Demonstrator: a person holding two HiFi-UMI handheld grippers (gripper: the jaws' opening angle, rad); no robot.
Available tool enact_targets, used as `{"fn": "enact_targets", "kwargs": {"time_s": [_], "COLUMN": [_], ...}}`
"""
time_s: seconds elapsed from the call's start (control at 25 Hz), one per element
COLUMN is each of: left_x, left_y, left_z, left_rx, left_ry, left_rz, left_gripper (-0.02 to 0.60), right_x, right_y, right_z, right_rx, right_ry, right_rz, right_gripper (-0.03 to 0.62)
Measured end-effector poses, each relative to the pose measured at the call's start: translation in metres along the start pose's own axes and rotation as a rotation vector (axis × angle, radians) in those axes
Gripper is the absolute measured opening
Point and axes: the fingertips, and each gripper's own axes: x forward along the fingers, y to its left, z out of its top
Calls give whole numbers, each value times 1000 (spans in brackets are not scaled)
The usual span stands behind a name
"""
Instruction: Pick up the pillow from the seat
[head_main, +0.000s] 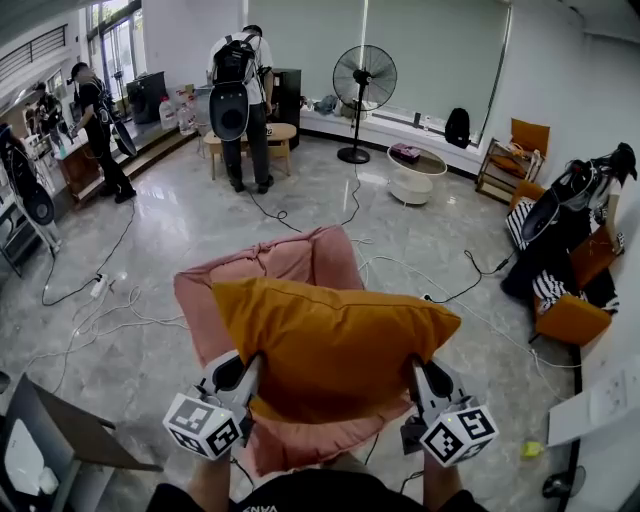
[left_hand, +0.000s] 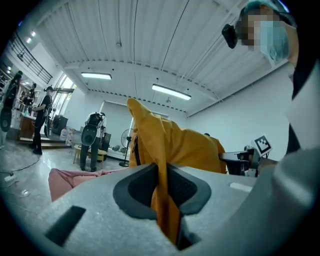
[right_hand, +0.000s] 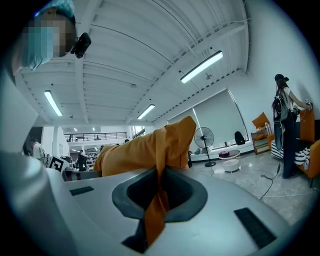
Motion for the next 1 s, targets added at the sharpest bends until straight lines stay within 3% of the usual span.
{"fn": "enact_targets", "kwargs": {"time_s": [1.0], "left_x": [8], "left_y": [6], "left_z": [0], "left_rx": [7], "left_ry": [36], "left_rz": [13], "left_gripper": [54], "right_x": [10], "right_y": [-6], "right_z": [-2], "right_rx": [-3], "right_ry": [7], "right_rz": [-19], "right_gripper": [29]}}
